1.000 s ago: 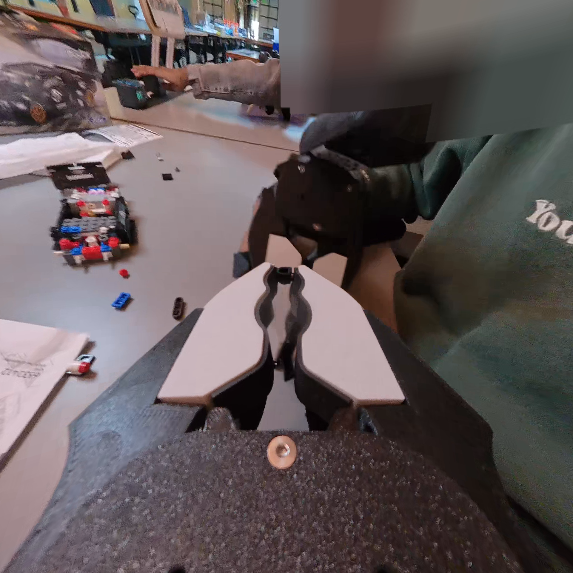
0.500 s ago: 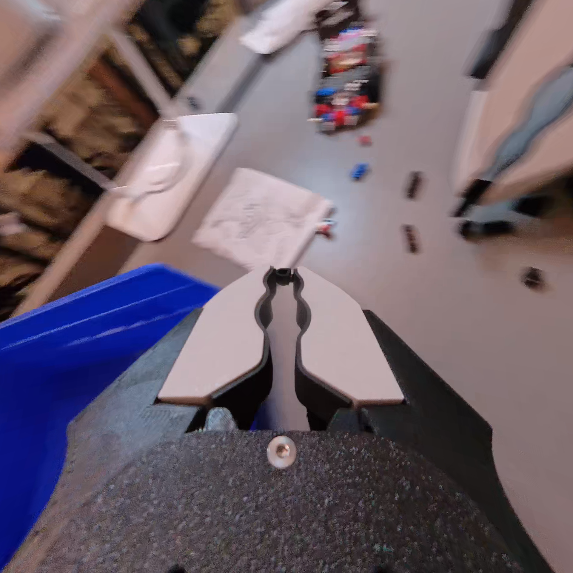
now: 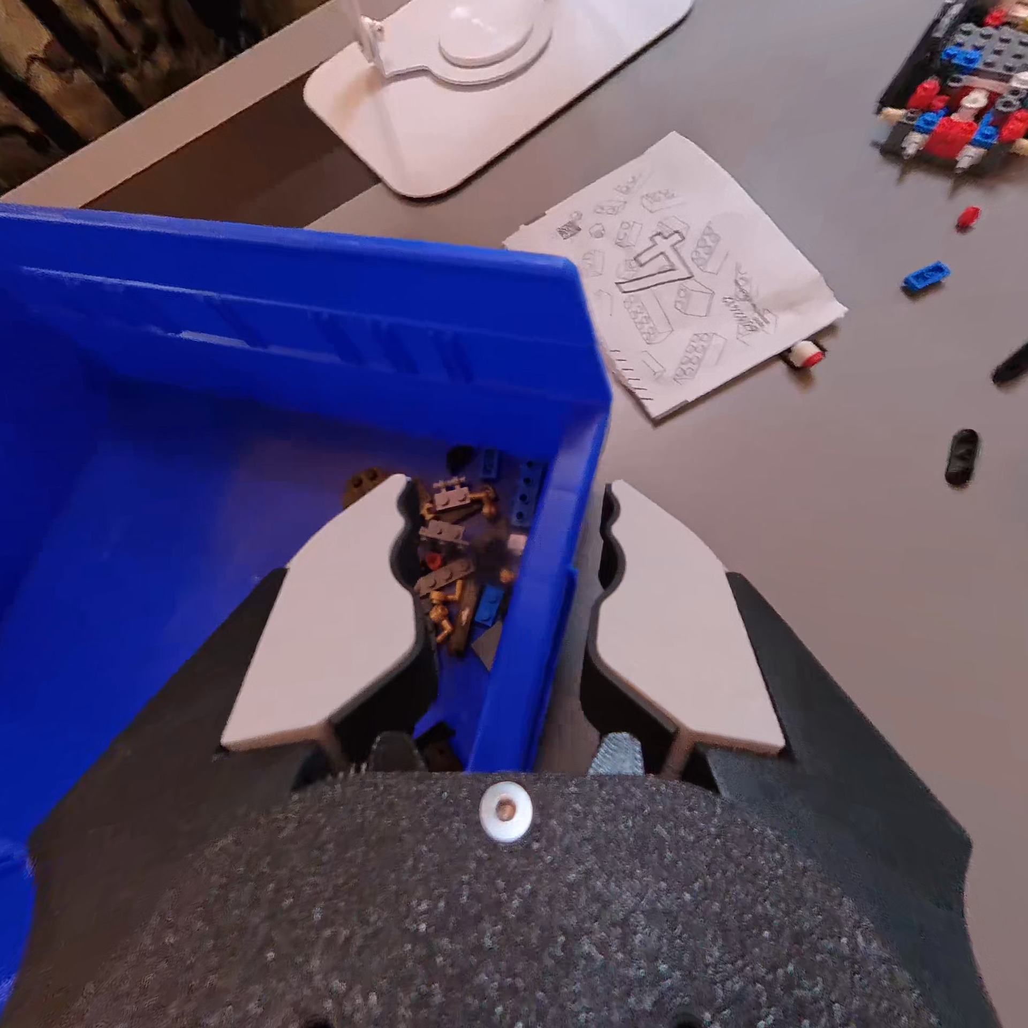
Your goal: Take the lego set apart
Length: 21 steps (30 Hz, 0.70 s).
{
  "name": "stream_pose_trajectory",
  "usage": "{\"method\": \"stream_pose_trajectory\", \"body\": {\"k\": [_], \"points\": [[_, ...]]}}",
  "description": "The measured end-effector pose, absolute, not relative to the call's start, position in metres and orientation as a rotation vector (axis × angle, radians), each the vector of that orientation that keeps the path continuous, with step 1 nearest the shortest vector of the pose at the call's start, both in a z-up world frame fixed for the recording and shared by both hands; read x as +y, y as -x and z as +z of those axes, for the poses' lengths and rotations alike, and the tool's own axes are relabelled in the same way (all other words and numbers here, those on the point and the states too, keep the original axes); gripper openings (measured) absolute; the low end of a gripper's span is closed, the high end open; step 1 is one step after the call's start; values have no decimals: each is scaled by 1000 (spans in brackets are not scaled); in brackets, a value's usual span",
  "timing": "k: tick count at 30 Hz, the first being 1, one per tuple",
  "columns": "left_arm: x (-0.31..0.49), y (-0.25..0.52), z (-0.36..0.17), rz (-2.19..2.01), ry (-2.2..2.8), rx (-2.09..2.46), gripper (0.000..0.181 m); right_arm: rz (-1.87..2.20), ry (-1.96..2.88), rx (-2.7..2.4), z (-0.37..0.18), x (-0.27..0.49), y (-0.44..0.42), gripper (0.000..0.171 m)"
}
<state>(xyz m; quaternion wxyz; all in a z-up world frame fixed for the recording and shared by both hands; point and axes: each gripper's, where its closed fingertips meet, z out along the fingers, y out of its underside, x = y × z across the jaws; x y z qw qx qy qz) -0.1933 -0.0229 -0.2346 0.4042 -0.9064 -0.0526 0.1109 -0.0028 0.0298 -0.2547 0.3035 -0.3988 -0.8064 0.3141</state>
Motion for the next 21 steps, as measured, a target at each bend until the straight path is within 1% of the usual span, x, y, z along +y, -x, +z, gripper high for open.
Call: {"method": "stream_pose_trajectory", "body": {"k": [1,2,4,6,10,12,13,14,15,18,20,21], "points": [[-19,185,-232,238,2262,-88,61,850,1055,-2119,-252,30,4,8],[-13,170,-225,157,2210,-17,55,877,1050,-2101,-248,29,5,8],[-4,119,-209,-102,2096,167,42,957,1035,-2068,-239,23,5,8],[-4,67,-201,-392,2018,284,37,1004,1005,-2036,-230,19,6,8],[-2,16,-213,-751,2012,286,34,997,891,-2009,-219,8,5,8],[-1,1,-209,-928,1978,236,29,948,850,-2011,-219,5,5,8],[1,-4,-207,-984,1965,208,23,915,830,-2018,-221,5,5,8],[4,-4,-207,-1002,1955,176,10,891,810,-2020,-222,4,5,8],[6,-4,-207,-1006,1950,158,0,879,796,-2020,-221,3,5,8],[6,4,-203,-916,1953,187,0,836,815,-1973,-217,14,8,8],[8,30,-194,-693,1939,198,0,837,877,-1984,-219,25,7,17],[9,52,-190,-514,1945,184,0,842,929,-2012,-224,31,6,21]]}}
